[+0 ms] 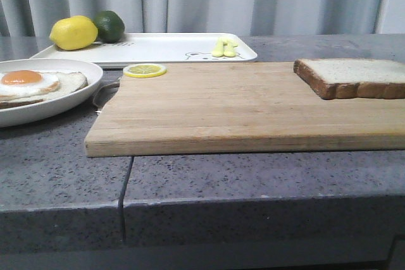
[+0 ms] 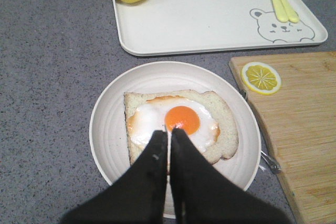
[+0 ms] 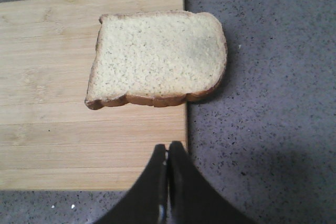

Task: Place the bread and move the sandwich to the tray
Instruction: 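Move the right gripper above the bread slice on the cutting board, then lower the right gripper and grasp the bread slice's edge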

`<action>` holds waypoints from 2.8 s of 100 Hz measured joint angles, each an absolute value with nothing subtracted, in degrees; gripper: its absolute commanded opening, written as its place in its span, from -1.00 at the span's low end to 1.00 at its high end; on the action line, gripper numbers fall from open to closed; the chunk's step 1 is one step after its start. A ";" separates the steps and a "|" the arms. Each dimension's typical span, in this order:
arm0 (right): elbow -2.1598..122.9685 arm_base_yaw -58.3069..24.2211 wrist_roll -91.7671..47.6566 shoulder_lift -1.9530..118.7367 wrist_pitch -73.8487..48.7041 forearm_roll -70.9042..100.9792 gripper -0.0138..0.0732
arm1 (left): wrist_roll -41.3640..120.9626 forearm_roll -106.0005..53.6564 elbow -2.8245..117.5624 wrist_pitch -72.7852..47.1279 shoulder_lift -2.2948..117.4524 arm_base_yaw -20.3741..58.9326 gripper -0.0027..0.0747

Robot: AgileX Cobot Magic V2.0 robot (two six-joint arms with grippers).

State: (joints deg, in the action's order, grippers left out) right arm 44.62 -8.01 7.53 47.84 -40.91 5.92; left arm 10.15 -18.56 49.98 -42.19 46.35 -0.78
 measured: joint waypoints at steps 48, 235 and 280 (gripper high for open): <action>44.62 -8.01 7.53 47.96 -35.23 10.23 0.28 | 10.24 -18.69 49.98 -42.34 46.81 -0.78 -0.16; 44.75 1.34 8.27 76.93 -17.17 22.72 0.28 | 10.24 -18.82 49.98 -42.43 46.81 -0.78 -0.17; 44.75 1.34 8.27 78.95 -16.68 23.77 0.26 | 10.24 -18.82 49.98 -42.43 46.81 -0.78 -0.17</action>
